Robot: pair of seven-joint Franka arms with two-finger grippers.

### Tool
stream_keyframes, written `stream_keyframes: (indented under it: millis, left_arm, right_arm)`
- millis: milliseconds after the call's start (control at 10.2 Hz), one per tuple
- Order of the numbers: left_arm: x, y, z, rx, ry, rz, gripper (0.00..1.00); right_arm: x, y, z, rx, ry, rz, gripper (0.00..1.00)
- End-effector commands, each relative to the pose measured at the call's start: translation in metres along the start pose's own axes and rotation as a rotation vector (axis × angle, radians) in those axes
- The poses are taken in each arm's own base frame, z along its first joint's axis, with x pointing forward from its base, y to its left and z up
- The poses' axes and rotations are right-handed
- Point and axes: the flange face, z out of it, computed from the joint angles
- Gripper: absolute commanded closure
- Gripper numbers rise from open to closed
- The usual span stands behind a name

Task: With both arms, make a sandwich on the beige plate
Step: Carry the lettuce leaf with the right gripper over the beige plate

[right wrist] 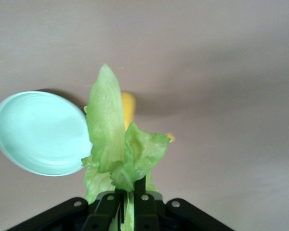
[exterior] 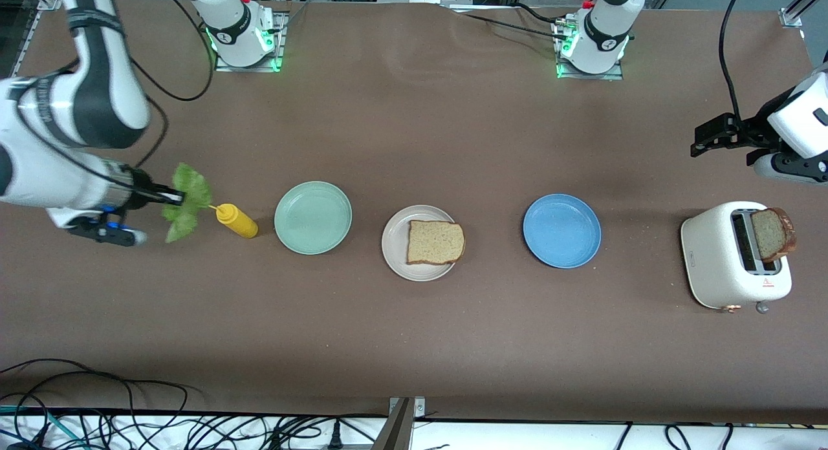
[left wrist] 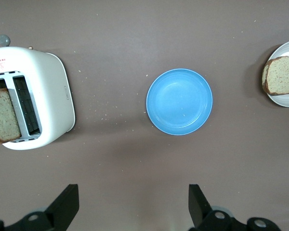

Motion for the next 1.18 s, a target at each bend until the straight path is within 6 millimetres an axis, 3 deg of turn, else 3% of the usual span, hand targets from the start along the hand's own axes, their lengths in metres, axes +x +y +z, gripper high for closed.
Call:
stream_keyframes:
  millis: [0, 196, 589, 884, 982, 1081]
  left_arm:
    - [-0.001, -0.005, -0.005, 0.035, 0.008, 0.006, 0.00]
    - [-0.001, -0.005, -0.005, 0.033, 0.008, 0.007, 0.00]
    - [-0.001, -0.007, -0.003, 0.032, 0.002, 0.003, 0.00]
    - [-0.001, -0.005, -0.002, 0.029, -0.001, 0.007, 0.00]
    - [-0.001, -0.005, -0.001, 0.029, -0.001, 0.007, 0.00]
    - [-0.001, -0.005, -0.001, 0.026, 0.000, 0.007, 0.00]
  right_arm:
    - [0.000, -0.075, 0.011, 0.104, -0.001, 0.156, 1.00]
    - [-0.013, -0.155, 0.034, 0.199, 0.026, 0.266, 1.00]
    - [-0.026, -0.294, 0.109, 0.370, 0.102, 0.451, 1.00]
    - [-0.043, -0.343, 0.164, 0.466, 0.116, 0.550, 1.00]
    - [-0.061, -0.362, 0.177, 0.487, 0.115, 0.552, 1.00]
    - [-0.069, -0.369, 0.186, 0.486, 0.108, 0.559, 1.00]
